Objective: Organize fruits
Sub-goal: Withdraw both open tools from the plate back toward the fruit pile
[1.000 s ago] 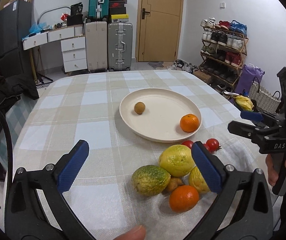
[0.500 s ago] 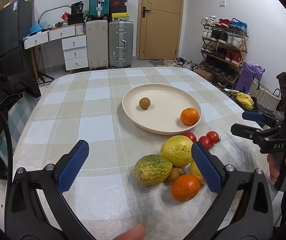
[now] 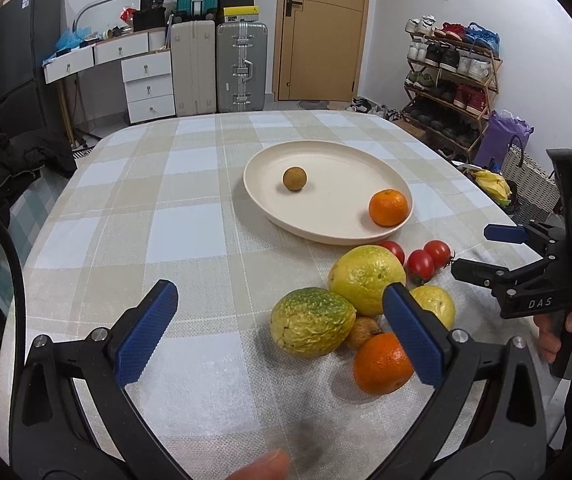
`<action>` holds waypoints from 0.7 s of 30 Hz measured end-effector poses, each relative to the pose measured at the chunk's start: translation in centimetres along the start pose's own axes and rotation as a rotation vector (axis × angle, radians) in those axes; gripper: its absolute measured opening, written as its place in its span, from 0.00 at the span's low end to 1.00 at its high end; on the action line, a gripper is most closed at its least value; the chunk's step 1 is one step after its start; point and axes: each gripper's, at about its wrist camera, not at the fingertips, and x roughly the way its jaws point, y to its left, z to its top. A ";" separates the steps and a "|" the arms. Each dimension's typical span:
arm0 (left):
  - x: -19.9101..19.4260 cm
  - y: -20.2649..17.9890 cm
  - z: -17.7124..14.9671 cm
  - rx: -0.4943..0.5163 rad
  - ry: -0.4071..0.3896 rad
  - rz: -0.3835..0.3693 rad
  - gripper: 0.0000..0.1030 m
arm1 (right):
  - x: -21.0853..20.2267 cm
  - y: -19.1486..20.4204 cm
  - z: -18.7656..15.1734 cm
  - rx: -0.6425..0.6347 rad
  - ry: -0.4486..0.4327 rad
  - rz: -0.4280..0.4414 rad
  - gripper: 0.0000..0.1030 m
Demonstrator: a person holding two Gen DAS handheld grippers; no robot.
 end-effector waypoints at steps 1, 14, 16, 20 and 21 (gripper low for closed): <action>0.2 0.0 -0.1 0.000 0.004 0.000 0.99 | 0.2 0.0 0.0 0.005 0.007 -0.006 1.00; 1.9 0.3 -0.4 0.005 0.045 0.017 0.99 | 2.2 0.1 0.4 0.009 0.074 -0.078 1.00; 2.1 0.3 -0.4 0.007 0.051 0.020 0.99 | 2.6 0.2 0.5 0.006 0.085 -0.088 1.00; 2.2 0.3 -0.4 0.007 0.052 0.020 0.99 | 3.0 0.5 0.7 0.003 0.089 -0.086 1.00; 2.2 0.3 -0.4 0.007 0.053 0.020 0.99 | 2.9 0.6 0.7 -0.004 0.087 -0.086 1.00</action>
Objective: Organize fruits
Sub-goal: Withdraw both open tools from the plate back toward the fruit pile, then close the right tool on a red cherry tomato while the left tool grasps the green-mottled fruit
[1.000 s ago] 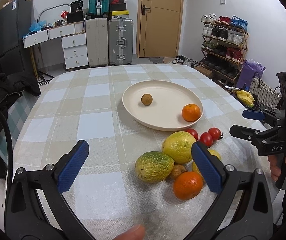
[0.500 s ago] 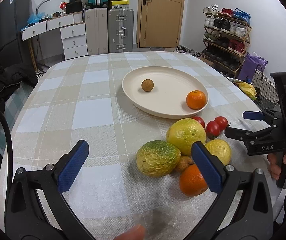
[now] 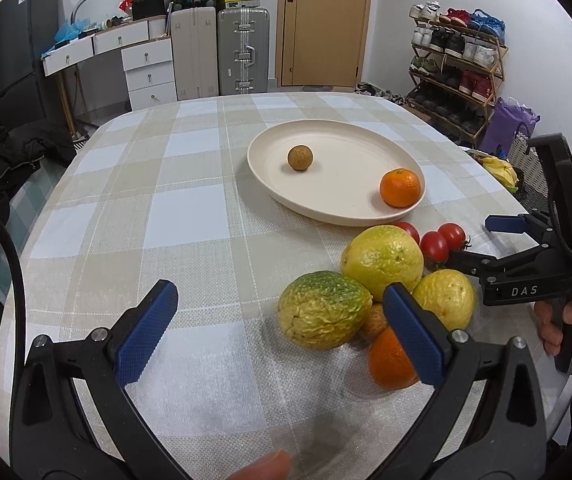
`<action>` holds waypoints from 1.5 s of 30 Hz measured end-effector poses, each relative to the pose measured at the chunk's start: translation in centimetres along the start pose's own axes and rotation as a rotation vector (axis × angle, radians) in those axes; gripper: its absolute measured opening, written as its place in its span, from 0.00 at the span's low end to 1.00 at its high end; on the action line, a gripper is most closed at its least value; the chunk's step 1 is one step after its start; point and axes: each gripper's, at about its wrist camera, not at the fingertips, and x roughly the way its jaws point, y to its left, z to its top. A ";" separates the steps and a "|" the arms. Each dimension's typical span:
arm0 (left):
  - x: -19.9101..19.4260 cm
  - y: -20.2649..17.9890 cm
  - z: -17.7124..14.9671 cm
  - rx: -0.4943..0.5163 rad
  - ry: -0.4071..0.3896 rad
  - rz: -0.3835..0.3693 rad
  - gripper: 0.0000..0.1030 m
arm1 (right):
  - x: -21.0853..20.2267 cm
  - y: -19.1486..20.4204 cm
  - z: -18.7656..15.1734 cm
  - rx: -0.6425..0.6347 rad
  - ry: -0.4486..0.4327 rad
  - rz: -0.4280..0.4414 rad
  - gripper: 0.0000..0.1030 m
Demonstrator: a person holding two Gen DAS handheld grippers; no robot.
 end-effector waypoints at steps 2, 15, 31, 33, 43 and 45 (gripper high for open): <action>0.0 0.0 0.0 0.000 0.000 0.000 0.99 | 0.0 0.2 0.1 -0.009 -0.004 -0.006 1.00; 0.4 0.3 -0.1 0.006 0.006 0.004 0.99 | -1.1 1.4 0.0 -0.087 -0.037 0.118 0.53; 0.4 0.0 -0.3 0.012 0.022 0.000 0.99 | -1.8 1.2 -0.4 -0.069 -0.073 0.198 0.28; 0.4 0.0 -0.3 0.013 0.024 -0.001 0.99 | -2.0 1.0 -0.4 -0.059 -0.082 0.196 0.28; 0.9 0.0 -0.6 0.014 0.047 0.005 0.99 | -3.7 0.0 -0.3 -0.030 -0.139 0.205 0.28; 1.1 0.2 -0.6 0.004 0.052 0.001 0.99 | -3.8 0.0 -0.3 -0.029 -0.140 0.207 0.28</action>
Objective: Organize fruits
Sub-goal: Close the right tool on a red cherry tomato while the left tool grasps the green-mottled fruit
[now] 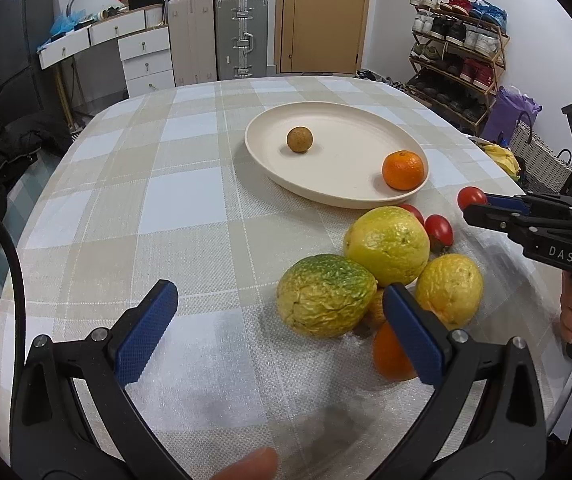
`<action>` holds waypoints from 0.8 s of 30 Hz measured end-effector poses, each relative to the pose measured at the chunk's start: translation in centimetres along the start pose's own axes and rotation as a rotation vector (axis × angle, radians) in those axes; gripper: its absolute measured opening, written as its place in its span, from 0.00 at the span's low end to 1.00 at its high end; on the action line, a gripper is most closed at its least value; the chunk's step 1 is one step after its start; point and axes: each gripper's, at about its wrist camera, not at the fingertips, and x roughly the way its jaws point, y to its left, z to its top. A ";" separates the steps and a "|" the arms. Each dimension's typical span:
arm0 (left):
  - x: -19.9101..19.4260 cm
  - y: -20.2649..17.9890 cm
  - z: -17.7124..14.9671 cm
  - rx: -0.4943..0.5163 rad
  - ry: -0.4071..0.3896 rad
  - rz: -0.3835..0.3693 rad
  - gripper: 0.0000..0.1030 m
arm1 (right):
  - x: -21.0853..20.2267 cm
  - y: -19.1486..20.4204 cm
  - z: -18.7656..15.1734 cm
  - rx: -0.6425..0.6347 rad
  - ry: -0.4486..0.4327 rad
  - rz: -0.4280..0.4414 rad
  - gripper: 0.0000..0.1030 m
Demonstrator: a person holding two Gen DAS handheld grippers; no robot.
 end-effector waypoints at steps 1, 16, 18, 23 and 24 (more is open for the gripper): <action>0.1 0.1 0.0 -0.004 0.005 0.002 0.99 | 0.0 0.0 0.0 0.000 -0.001 -0.002 0.28; 1.9 1.5 -0.1 -0.115 0.074 -0.137 0.84 | -0.2 0.1 0.0 -0.002 -0.007 0.008 0.28; 2.2 1.7 -0.2 -0.137 0.086 -0.165 0.81 | -0.2 0.1 0.0 -0.003 -0.008 0.008 0.28; 2.3 1.6 -0.1 -0.140 0.092 -0.220 0.61 | -0.2 0.2 0.0 -0.004 -0.007 0.008 0.28; 2.3 1.5 0.0 -0.142 0.091 -0.236 0.58 | -0.2 0.2 0.0 -0.004 -0.007 0.008 0.28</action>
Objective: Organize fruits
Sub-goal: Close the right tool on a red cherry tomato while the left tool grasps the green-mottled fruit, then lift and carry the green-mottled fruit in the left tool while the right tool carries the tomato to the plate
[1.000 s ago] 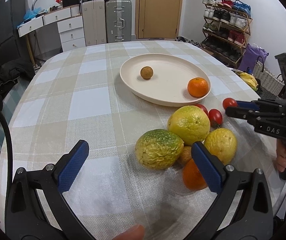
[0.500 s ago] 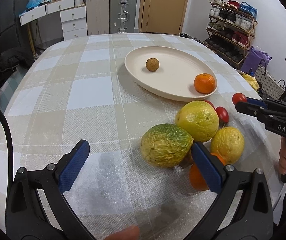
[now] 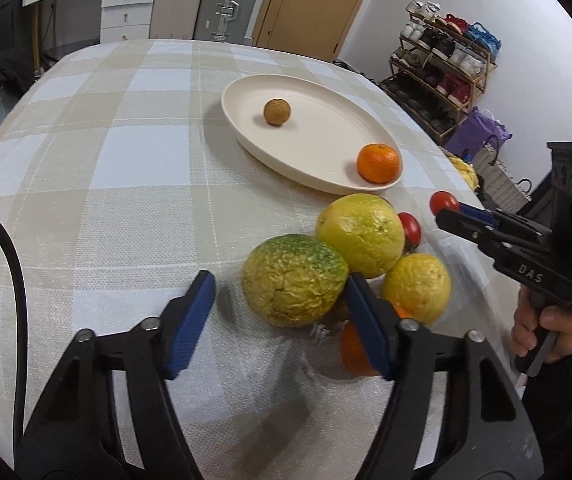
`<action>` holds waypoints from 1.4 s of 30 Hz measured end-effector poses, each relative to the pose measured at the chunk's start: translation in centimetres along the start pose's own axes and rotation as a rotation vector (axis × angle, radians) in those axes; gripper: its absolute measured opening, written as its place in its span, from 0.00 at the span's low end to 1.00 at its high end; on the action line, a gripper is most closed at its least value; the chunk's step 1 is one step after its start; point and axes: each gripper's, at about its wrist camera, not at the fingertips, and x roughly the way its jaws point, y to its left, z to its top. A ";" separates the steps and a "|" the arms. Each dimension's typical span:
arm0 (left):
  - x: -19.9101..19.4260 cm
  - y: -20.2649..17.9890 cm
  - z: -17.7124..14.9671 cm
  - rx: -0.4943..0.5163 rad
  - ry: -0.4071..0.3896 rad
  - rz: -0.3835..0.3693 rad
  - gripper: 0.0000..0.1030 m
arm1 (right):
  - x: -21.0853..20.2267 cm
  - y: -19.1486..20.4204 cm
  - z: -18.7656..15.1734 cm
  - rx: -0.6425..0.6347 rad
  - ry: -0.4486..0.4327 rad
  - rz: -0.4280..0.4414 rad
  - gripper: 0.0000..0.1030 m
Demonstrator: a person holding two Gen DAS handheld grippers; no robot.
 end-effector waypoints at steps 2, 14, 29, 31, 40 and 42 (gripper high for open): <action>-0.1 -0.1 0.0 0.002 0.001 -0.021 0.49 | 0.0 0.0 0.0 0.000 -0.001 0.000 0.28; -0.7 -0.3 0.0 0.021 -0.040 0.003 0.48 | 0.0 0.3 0.0 -0.008 -0.007 0.004 0.28; -5.0 -1.8 0.4 0.071 -0.228 0.100 0.48 | -1.1 0.6 0.2 -0.009 -0.073 0.032 0.28; -5.7 -2.3 0.5 0.085 -0.257 0.114 0.48 | -1.1 0.6 0.2 -0.007 -0.082 0.035 0.28; -6.8 -2.8 1.4 0.112 -0.303 0.127 0.48 | -2.3 0.5 0.5 0.003 -0.128 0.062 0.28; -6.8 -2.9 1.8 0.112 -0.305 0.120 0.48 | -2.8 0.5 0.9 0.002 -0.141 0.066 0.28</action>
